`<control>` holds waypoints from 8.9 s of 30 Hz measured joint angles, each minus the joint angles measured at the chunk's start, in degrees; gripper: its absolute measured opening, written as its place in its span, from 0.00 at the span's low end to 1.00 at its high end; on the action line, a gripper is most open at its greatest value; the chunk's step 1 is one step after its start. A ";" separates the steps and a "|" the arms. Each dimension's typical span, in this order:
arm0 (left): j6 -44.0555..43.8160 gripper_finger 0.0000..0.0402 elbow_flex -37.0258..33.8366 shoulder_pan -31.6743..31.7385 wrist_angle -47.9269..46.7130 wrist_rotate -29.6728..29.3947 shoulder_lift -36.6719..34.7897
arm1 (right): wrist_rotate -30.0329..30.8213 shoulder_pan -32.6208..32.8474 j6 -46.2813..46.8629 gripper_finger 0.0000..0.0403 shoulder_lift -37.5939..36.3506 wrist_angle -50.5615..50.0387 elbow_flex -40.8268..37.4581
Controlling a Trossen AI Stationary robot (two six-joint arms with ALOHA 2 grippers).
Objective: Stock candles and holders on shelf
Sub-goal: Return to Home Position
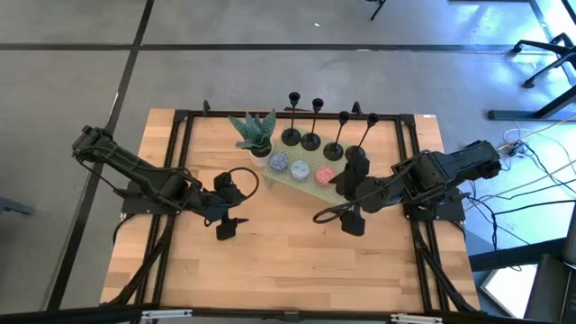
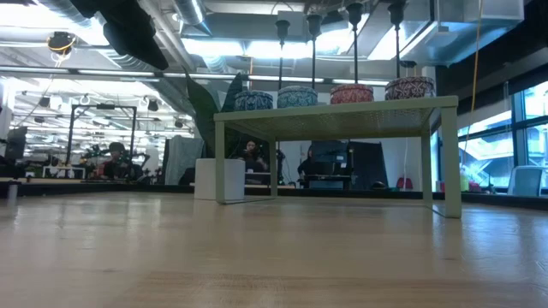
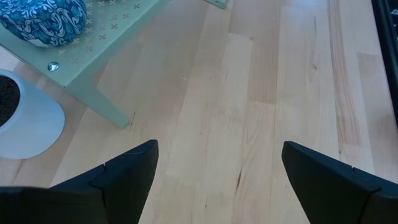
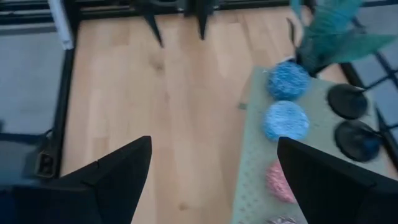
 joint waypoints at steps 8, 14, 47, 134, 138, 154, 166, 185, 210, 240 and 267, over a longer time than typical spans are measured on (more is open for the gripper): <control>0.00 0.85 0.00 0.02 0.04 -0.33 0.00 | -11.78 1.52 -4.06 0.87 0.00 -0.48 0.00; 0.79 0.85 0.00 0.13 0.40 -0.30 0.00 | -11.39 7.35 -8.44 0.87 -1.46 -1.43 -0.02; 8.94 0.85 9.44 0.15 -20.65 -17.30 -26.09 | 7.10 19.85 -1.21 0.87 -50.29 43.18 -69.62; 23.82 0.85 -47.04 11.41 34.74 7.43 -59.01 | -21.21 -2.95 -27.28 0.87 -82.97 57.61 -95.76; 23.85 0.85 -47.04 11.39 34.73 7.42 -59.01 | -22.68 -2.93 -27.01 0.87 -82.95 57.58 -95.76; 23.93 0.85 -47.01 11.38 36.04 3.14 -59.01 | 2.85 -2.95 -26.23 0.87 -82.95 63.00 -95.76; 25.26 0.82 -47.01 11.36 35.98 4.72 -59.01 | 1.95 -2.95 -22.51 0.85 -82.95 64.00 -95.76; 29.38 0.07 -47.01 11.36 35.98 6.14 -59.01 | -2.38 -2.97 -22.75 0.11 -82.95 61.00 -95.76; 27.68 0.03 -46.94 11.38 42.18 10.99 -59.94 | -11.32 -2.97 -28.82 0.09 -83.68 61.17 -95.73; 25.11 0.02 -46.93 11.36 39.14 11.80 -62.47 | -14.46 -3.04 -28.18 0.09 -87.06 62.69 -100.96; 21.77 0.02 -50.45 11.38 37.12 10.17 -62.17 | -15.32 -3.02 -38.42 0.09 -87.01 65.20 -101.81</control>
